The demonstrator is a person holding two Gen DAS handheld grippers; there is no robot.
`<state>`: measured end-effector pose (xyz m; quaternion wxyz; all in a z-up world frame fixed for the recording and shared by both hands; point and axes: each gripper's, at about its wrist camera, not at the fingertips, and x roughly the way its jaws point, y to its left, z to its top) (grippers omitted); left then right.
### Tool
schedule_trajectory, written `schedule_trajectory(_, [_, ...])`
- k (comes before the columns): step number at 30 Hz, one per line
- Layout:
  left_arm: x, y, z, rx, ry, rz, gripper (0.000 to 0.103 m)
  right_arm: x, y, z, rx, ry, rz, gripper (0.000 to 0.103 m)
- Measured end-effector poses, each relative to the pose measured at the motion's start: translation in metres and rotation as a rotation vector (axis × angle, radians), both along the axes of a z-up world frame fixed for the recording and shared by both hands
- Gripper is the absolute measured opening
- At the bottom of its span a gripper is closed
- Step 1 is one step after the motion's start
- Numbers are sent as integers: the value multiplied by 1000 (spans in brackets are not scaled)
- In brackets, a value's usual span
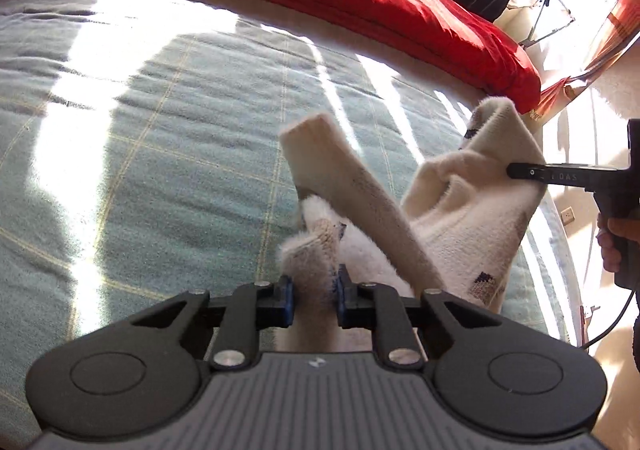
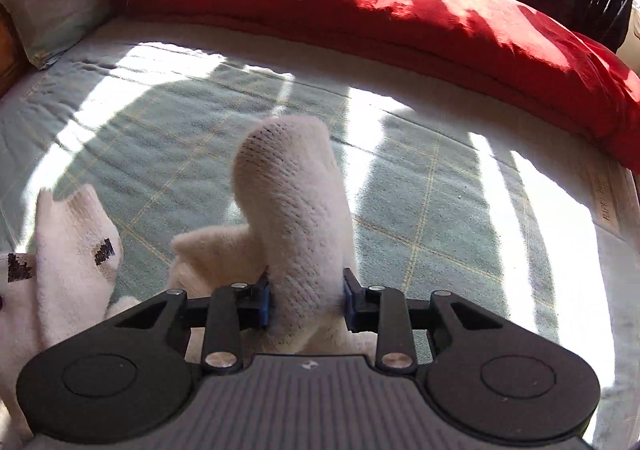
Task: Fold clothes
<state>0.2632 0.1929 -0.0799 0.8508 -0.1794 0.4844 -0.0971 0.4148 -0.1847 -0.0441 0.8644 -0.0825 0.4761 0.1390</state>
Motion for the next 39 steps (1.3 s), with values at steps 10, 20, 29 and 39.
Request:
schedule_trajectory(10, [57,-36,0,73,-2,-91,19,-41,-111,-5,123,52,-242,29])
schedule_trajectory(20, [30,-20,-11,65,50,-58,46,-63,-98,6,237,41,-204,42])
schedule_trajectory(29, [-13,-24,-4,104,43,-73,67,-94,-70,20,356,56,-124,57])
schedule_trajectory(39, [-75,-66,0,251,-104,-235,85,-77,23,-11,620,248,4,60])
